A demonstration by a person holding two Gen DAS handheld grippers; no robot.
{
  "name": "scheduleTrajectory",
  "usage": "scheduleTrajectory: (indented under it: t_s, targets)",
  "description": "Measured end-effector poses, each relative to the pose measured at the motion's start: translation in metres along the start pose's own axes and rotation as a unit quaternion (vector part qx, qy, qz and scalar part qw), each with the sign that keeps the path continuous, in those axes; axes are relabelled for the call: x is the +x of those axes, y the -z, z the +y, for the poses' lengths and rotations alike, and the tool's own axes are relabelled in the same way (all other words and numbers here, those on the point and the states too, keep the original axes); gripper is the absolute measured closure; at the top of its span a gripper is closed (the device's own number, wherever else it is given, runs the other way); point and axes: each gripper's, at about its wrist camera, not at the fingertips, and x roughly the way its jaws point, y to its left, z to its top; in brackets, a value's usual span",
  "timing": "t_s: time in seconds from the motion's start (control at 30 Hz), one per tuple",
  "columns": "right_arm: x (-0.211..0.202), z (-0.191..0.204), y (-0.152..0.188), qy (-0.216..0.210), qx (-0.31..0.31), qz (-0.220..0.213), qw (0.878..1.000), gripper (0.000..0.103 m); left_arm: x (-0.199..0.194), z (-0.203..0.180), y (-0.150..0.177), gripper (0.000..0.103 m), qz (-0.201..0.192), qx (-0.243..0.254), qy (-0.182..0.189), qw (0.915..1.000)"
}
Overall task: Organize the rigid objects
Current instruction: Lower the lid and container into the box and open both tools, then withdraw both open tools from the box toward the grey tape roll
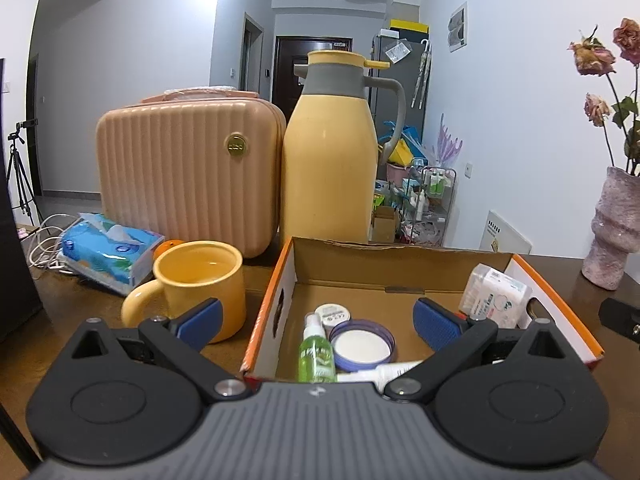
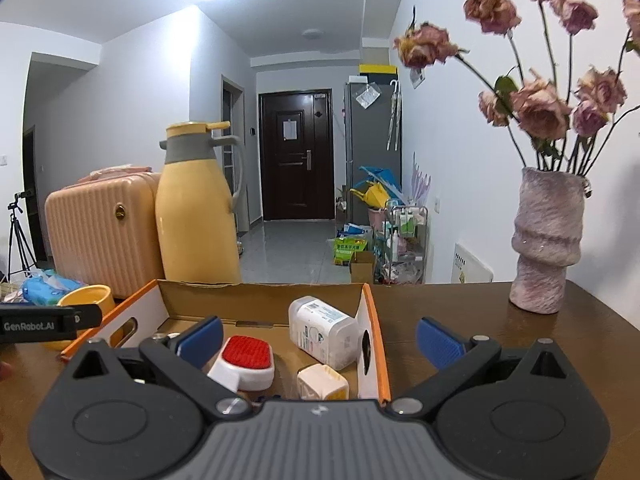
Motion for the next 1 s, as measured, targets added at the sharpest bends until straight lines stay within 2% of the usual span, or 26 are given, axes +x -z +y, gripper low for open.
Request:
scheduleTrajectory:
  t_s: [0.37,0.77,1.0]
  targets:
    - [-0.069,0.006,0.017,0.003,-0.016,-0.015,1.000,0.000,-0.065,0.014,0.021,0.000,-0.004,0.008,0.015,0.9999]
    - [-0.138,0.018,0.050,0.006,-0.022,-0.002,1.000,0.000,-0.134,0.027,0.054,0.000,0.003,0.027,0.030,0.9992]
    - [-0.159,0.031,0.077,0.000,-0.028,0.029,0.999,0.000,-0.157,0.036,0.076,0.000,0.015,0.036,0.035,0.9986]
